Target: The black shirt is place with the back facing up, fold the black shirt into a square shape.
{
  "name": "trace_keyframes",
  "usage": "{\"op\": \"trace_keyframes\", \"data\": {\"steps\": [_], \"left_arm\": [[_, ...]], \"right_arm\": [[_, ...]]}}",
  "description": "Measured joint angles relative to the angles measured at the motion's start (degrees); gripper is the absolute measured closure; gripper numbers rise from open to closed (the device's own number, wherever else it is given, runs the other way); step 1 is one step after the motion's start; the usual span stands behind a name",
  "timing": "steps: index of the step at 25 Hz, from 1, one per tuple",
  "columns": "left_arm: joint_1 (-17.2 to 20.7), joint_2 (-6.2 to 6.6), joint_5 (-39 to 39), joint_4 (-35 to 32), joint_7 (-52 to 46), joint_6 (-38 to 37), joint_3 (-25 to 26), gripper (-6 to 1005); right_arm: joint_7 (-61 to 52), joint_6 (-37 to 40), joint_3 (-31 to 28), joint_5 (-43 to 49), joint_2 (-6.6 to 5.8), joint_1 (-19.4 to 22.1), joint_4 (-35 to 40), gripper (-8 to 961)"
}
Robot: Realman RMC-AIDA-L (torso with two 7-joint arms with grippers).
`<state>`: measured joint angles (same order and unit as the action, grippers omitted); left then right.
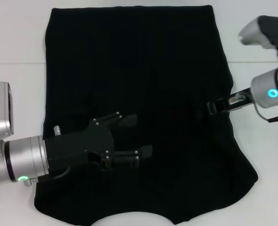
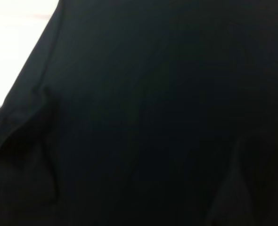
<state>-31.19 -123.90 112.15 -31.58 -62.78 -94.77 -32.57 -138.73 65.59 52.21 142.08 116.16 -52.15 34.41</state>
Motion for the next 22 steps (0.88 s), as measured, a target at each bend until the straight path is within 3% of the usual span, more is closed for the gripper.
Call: {"op": "trace_keyframes", "data": {"steps": [6, 8, 15, 19, 22], "left_arm": [[0.1, 0.11, 0.0, 0.0, -0.1, 0.0, 0.2, 110], [0.1, 0.16, 0.0, 0.0, -0.1, 0.3, 0.5, 110], [-0.1, 0.54, 0.0, -0.3, -1.0, 0.8, 2.6, 111], [0.0, 1.14, 0.0, -0.5, -3.9, 0.1, 4.1, 112], [0.2, 1.83, 0.2, -0.7, -7.2, -2.4, 5.6, 112]], "right_arm": [[-1.7, 0.5, 4.8, -0.4, 1.03, -1.0, 1.8, 947], [-1.7, 0.4, 4.4, -1.4, 1.38, -0.3, 3.8, 776], [-0.2, 0.0, 2.8, -6.4, 0.49, 2.7, 6.5, 486], [6.9, 0.7, -1.1, -13.3, 0.44, 5.6, 6.1, 284], [14.8, 2.3, -2.4, -21.0, 0.89, 8.4, 5.8, 238]]}}
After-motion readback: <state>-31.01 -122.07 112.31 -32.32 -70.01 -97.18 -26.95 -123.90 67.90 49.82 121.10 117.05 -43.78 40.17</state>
